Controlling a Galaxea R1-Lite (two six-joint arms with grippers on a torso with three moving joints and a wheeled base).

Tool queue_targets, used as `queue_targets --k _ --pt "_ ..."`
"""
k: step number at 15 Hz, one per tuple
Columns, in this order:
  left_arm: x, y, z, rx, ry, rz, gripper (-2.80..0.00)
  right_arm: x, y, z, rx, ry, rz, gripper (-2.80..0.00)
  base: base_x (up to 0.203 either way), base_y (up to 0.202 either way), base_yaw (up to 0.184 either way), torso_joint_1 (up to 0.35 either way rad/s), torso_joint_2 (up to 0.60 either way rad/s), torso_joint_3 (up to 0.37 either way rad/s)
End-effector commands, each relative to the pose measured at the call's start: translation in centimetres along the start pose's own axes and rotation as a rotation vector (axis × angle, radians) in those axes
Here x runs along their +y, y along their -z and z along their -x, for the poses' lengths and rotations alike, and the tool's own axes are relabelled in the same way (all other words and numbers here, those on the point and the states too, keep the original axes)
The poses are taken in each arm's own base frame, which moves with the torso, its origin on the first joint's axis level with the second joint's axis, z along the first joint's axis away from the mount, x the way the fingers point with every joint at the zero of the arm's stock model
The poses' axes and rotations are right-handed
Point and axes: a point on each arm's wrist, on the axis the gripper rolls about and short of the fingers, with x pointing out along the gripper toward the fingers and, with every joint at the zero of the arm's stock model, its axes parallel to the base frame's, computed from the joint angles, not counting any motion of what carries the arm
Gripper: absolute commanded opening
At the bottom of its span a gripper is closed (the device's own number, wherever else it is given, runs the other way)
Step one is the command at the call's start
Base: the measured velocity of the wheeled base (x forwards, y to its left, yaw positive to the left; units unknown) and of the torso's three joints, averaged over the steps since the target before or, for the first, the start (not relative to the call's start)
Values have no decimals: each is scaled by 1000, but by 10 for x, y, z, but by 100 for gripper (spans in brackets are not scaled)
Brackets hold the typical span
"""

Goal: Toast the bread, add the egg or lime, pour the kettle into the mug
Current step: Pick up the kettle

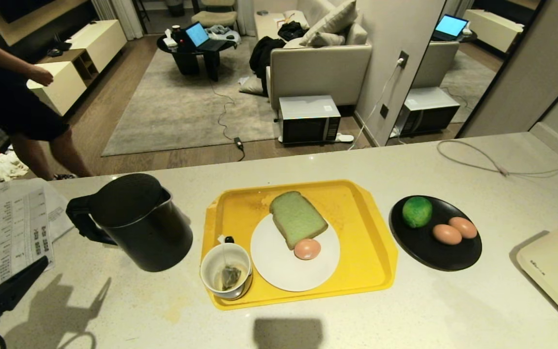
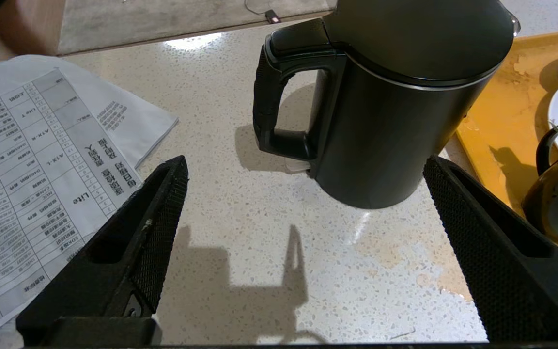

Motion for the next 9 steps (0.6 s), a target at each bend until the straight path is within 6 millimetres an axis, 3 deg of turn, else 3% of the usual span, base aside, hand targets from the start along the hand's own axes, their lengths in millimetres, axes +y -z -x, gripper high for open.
queue_targets --k 1,9 --pt "0 -1 0 -6 3 -6 0 0 0 0 1 1 1 -280 0 0 0 -78 150 61" --pt "-1 -2 1 -12 4 -12 0 0 0 0 1 0 2 -280 0 0 0 -100 196 93"
